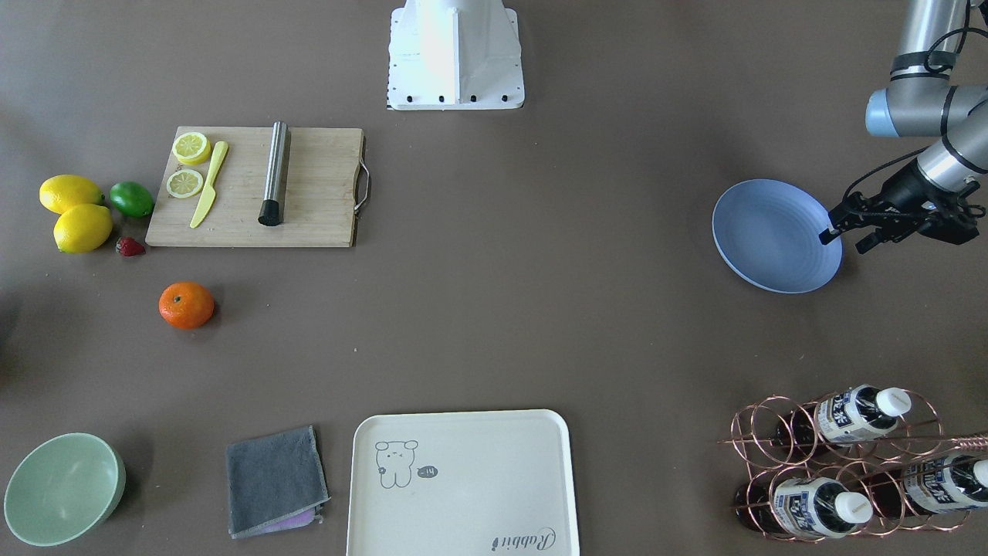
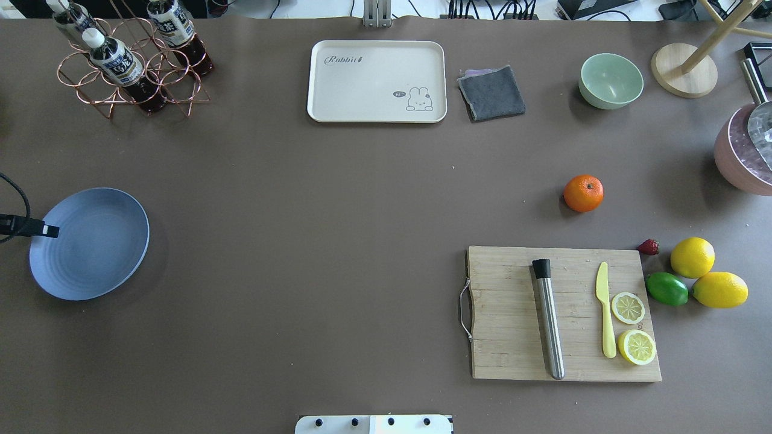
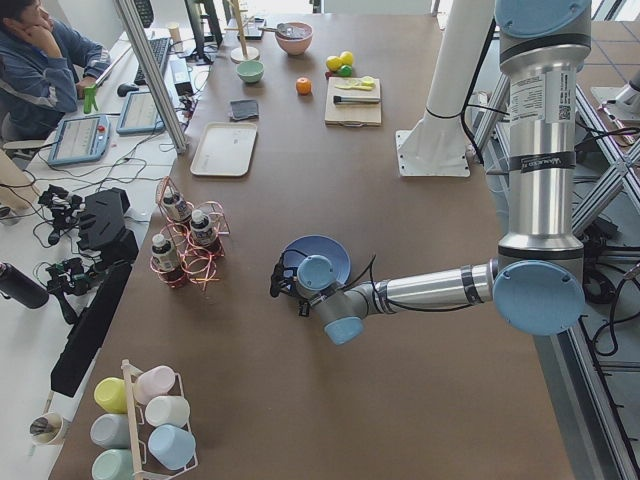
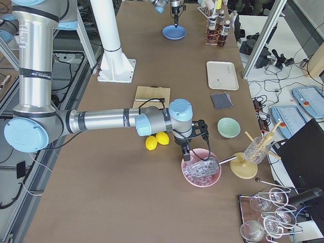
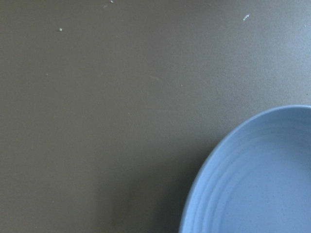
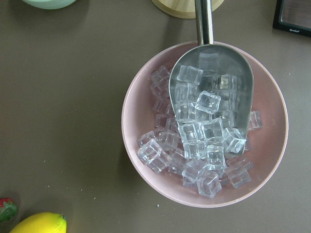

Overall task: Pick orange to plate
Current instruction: 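Reach the left gripper to the rim of the light blue plate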

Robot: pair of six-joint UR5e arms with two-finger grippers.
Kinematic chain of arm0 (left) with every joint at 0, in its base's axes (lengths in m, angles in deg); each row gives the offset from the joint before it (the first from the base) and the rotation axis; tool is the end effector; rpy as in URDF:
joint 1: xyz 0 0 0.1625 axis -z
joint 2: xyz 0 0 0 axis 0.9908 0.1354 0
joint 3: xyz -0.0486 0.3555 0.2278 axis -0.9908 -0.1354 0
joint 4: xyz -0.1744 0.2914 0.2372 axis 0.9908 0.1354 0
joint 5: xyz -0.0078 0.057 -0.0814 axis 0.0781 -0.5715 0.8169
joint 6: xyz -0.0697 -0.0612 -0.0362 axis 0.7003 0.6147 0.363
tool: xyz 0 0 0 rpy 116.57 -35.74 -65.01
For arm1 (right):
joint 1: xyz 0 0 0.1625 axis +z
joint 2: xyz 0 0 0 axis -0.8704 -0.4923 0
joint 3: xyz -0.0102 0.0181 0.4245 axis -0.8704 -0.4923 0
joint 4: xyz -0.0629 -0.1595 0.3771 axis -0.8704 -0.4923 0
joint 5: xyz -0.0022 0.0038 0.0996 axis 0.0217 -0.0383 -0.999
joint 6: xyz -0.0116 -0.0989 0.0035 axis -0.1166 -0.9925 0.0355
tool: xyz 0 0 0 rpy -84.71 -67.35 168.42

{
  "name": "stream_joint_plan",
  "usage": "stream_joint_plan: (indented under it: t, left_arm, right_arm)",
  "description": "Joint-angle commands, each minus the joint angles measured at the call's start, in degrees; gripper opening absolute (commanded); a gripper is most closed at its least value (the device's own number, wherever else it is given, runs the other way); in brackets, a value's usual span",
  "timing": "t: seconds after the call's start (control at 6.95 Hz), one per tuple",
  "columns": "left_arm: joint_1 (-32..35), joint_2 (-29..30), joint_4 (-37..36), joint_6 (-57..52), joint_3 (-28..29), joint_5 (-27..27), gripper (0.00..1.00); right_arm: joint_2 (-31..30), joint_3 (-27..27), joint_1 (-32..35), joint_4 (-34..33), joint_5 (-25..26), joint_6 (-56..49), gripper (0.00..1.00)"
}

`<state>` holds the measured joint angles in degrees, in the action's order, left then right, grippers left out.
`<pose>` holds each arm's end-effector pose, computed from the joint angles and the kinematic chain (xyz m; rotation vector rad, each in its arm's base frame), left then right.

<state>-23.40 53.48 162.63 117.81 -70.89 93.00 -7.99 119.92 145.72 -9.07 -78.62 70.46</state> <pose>0.1817 -0.4291 0.6768 0.2137 1.0772 0.0354 0.0268 -0.4711 0.5894 0.2153 -0.7499 -0.1533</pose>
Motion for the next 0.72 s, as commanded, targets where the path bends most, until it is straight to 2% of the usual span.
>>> stream_joint_plan:
  t: [0.0, 0.14, 0.58]
  left_arm:
    - [-1.0, -0.1, 2.4, 0.2, 0.1, 0.0, 0.26]
    - [-1.0, -0.3, 2.5, 0.2, 0.1, 0.0, 0.01]
    - [-0.9, 2.6, 2.1, 6.8, -1.4, 0.6, 0.0]
  right_arm:
    - [0.1, -0.1, 0.0, 0.0, 0.0, 0.0, 1.0]
    - [0.1, 0.0, 0.0, 0.0, 0.0, 0.0, 1.0]
    - [0.1, 0.0, 0.0, 0.0, -0.1, 0.0, 1.0]
